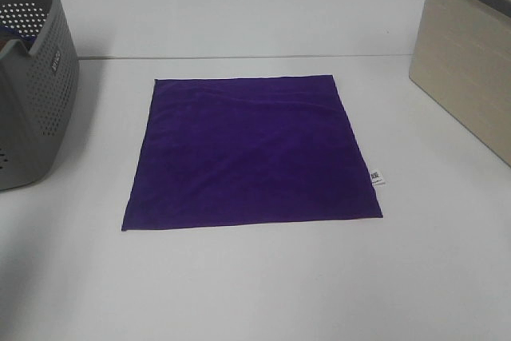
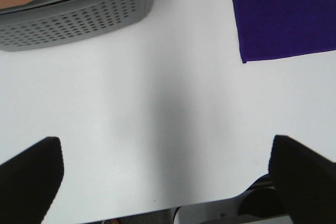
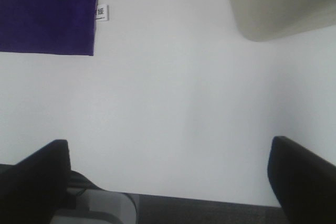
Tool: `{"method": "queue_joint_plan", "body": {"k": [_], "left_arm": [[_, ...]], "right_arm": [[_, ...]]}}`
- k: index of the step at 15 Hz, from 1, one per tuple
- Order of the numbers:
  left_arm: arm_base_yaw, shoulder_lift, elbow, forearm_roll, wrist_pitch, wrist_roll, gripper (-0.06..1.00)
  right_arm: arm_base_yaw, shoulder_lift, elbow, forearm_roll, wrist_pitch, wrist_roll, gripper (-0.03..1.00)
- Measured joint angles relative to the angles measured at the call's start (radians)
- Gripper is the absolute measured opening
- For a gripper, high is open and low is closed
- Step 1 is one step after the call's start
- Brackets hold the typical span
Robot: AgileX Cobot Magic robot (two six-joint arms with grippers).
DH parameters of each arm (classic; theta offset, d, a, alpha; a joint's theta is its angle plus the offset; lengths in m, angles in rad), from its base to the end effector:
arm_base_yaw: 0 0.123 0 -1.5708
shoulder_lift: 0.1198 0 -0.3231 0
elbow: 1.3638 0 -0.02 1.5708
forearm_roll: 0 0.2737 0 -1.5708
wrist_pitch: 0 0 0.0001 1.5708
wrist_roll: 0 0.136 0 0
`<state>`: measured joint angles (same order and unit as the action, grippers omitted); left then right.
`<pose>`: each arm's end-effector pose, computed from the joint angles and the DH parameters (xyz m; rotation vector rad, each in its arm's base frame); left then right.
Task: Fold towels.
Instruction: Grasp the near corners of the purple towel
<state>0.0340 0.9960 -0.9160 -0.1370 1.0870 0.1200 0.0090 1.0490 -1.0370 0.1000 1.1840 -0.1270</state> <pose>0.1960 -0.0098 0.3163 0.0694 2.6386 -0.1300 0.2054 0.0144 0.3397 -0.1604 2.6684 0.0984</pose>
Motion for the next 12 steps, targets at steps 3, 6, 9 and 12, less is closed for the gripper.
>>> {"method": "queue_joint_plan", "body": {"k": [3,6,9,12], "left_arm": [[-0.129,0.348,0.001,-0.108,-0.198,0.065,0.99],[-0.221,0.559,0.001,-0.193,-0.329,0.048,0.99],[-0.224,0.704,0.001,-0.342,-0.408,0.168,0.99],[-0.224,0.801,0.001,-0.51,-0.486,0.332,0.99]], "right_arm": [[0.0,0.232,0.094,0.339,-0.242,-0.223,0.99],[0.0,0.375,0.253,0.59,-0.386,-0.454,0.99],[0.0,0.576,0.255,0.798,-0.41,-0.652,0.99],[0.0,0.777,0.22,0.879,-0.437,-0.759,0.99]]}}
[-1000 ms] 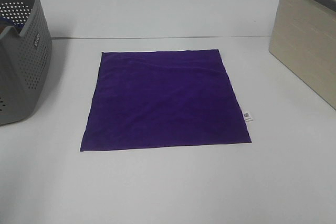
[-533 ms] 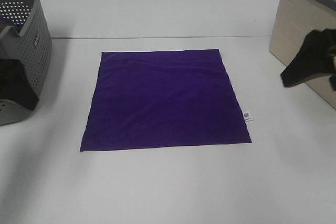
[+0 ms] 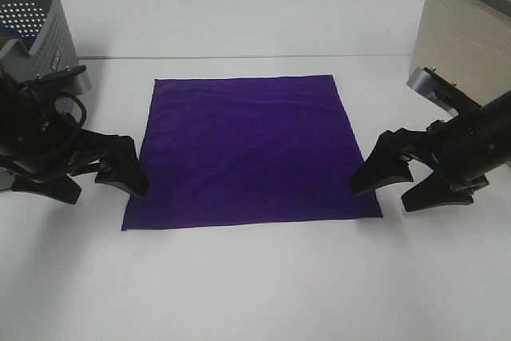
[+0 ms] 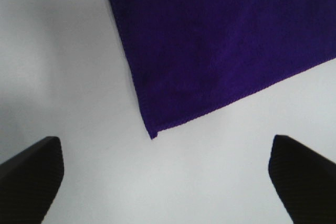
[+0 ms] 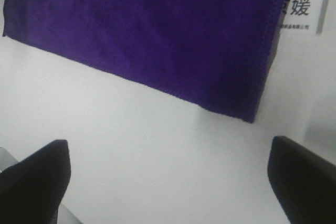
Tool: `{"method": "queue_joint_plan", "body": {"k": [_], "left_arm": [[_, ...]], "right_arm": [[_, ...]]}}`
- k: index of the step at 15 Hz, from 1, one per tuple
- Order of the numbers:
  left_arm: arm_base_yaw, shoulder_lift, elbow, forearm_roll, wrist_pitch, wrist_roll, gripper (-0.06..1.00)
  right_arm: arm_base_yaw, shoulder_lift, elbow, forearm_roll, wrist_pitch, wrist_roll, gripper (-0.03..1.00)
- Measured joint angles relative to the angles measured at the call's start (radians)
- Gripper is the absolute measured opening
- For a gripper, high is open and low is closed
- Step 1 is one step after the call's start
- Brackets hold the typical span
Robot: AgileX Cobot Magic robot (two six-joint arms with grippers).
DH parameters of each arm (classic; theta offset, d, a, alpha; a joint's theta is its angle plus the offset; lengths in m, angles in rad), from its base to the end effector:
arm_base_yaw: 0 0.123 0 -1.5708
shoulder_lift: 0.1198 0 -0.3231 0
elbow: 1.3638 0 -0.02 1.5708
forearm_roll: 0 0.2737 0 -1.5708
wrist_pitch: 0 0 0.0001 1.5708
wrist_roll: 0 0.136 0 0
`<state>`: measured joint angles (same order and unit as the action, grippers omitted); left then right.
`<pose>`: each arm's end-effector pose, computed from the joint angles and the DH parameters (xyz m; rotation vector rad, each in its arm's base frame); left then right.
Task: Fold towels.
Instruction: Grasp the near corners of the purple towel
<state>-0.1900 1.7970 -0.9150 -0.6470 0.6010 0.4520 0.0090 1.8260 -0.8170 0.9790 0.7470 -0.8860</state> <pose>0.3352 -0.1117 0.1226 0.1914 2.8641 -0.5572 0.3182 0.0796 0.1071 -0.1686 2.8279 0.8685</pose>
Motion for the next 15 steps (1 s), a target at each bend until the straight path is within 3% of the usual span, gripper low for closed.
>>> {"method": "queue_joint_plan", "body": {"k": [4,10,15], "left_arm": [[0.0,0.071,0.0,-0.106,-0.01,0.096,0.99],[0.0,0.14,-0.006,-0.153,-0.027,0.117,0.99],[0.0,0.14,-0.006,-0.154,-0.028,0.116,0.98]], "right_arm": [[0.0,0.111,-0.108,0.004,-0.022,-0.011,0.99],[0.0,0.196,-0.173,0.026,-0.018,-0.014,0.97],[0.0,0.196,-0.179,-0.033,0.01,-0.017,0.97]]}}
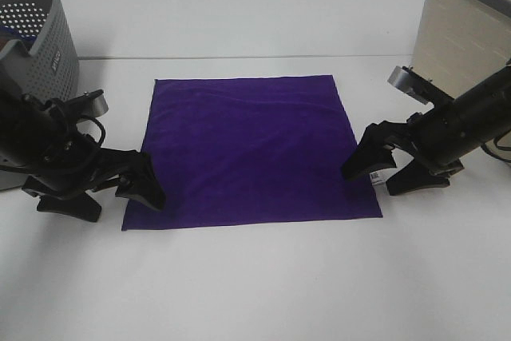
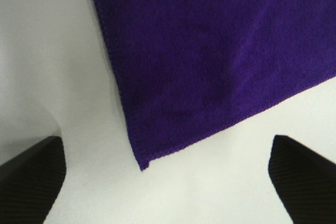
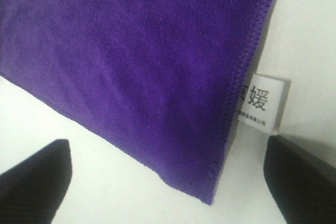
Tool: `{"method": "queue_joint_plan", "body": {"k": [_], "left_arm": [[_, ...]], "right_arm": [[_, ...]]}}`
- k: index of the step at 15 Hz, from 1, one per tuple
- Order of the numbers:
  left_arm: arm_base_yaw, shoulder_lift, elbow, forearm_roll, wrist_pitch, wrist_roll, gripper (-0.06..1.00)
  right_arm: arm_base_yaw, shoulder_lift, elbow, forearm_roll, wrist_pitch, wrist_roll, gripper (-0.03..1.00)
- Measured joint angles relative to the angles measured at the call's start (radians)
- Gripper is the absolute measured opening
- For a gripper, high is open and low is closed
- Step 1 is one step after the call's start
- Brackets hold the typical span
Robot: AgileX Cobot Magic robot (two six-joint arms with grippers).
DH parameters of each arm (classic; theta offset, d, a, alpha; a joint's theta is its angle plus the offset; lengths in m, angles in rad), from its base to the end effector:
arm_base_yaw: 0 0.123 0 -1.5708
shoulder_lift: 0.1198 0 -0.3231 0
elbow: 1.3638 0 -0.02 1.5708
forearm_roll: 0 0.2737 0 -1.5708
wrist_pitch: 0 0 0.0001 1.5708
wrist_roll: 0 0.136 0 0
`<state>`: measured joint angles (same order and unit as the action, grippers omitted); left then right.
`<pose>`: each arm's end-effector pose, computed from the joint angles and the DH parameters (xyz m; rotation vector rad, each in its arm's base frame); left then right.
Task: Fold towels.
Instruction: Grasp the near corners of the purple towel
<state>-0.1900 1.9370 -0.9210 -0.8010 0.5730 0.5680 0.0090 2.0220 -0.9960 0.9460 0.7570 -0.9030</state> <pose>0.3416 -0.1197 0.0792 0.1295 2.9237 -0.6386 0.3660 0.0791 0.0738 -0.2308 2.8539 0.8603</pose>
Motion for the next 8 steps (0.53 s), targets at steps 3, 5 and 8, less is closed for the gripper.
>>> {"method": "queue_joint_plan", "body": {"k": [3,5,8], "left_arm": [[0.0,0.0,0.0,-0.008,-0.01,0.0,0.98],[0.0,0.0,0.0,-0.008,-0.016,0.0,0.98],[-0.009,0.005,-0.003,-0.009,-0.024,0.0,0.97]], "right_arm": [[0.0,0.0,0.0,-0.016,0.003,0.012,0.97],[0.0,-0.002,0.0,-0.066,0.011,0.083,0.96],[0.006,-0.002,-0.007,-0.084,0.007,0.139,0.95]]}}
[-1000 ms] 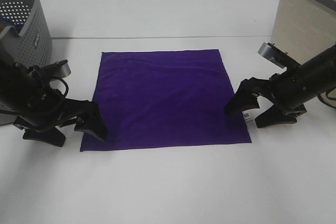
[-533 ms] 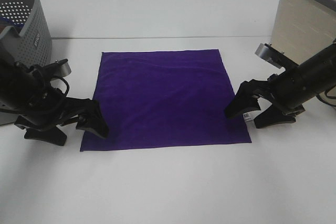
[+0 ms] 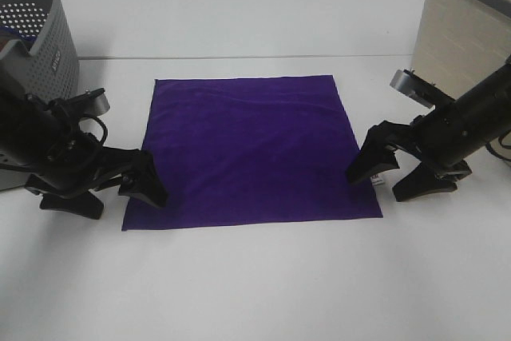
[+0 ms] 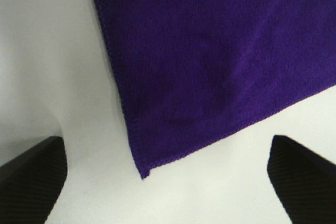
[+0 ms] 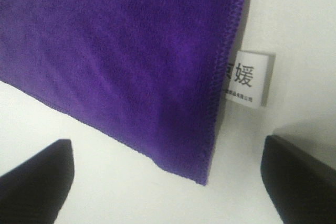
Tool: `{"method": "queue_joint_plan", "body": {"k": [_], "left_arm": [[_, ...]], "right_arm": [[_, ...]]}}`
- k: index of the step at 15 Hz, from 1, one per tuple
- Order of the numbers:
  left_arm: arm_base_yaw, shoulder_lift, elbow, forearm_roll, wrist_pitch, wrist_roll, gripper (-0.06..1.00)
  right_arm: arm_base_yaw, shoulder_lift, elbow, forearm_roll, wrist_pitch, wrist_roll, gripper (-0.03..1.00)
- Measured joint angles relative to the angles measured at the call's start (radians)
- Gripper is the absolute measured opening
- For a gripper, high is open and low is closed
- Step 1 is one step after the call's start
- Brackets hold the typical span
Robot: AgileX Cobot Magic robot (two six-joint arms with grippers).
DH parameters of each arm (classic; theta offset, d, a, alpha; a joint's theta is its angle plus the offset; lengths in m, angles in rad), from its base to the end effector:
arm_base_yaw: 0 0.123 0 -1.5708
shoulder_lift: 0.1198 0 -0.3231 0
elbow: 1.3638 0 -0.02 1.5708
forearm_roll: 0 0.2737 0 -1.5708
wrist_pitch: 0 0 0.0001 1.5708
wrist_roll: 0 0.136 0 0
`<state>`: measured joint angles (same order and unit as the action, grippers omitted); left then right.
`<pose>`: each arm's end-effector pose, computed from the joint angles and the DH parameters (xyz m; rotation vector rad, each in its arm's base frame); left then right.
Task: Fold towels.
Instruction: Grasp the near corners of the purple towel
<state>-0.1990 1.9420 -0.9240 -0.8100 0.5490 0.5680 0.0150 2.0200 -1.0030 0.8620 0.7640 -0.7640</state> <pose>0.3445 -0.1220 0.0781 0.1220 2.9093 -0.6254 0.3622 0.0769 0.0725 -0.1506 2.9293 0.8289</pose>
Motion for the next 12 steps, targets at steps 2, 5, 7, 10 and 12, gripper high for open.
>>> {"method": "queue_joint_plan", "body": {"k": [2,5,7,10,12], "left_arm": [[-0.03,0.031,-0.038,-0.001,-0.001,0.0,0.95],[-0.108,0.115,-0.168,-0.015,0.034,-0.003,0.9],[-0.146,0.17,-0.25,-0.007,0.076,-0.05,0.79],[-0.194,0.235,-0.334,0.05,0.132,-0.132,0.27],[-0.207,0.244,-0.34,0.063,0.148,-0.133,0.02]], "right_arm": [[0.036,0.016,-0.002,-0.02,-0.034,0.026,0.9],[0.128,0.064,-0.044,0.004,-0.065,0.055,0.71],[0.166,0.1,-0.093,0.002,-0.069,0.078,0.48],[0.184,0.12,-0.116,-0.014,-0.074,0.109,0.07],[0.184,0.12,-0.118,-0.019,-0.068,0.122,0.03]]}}
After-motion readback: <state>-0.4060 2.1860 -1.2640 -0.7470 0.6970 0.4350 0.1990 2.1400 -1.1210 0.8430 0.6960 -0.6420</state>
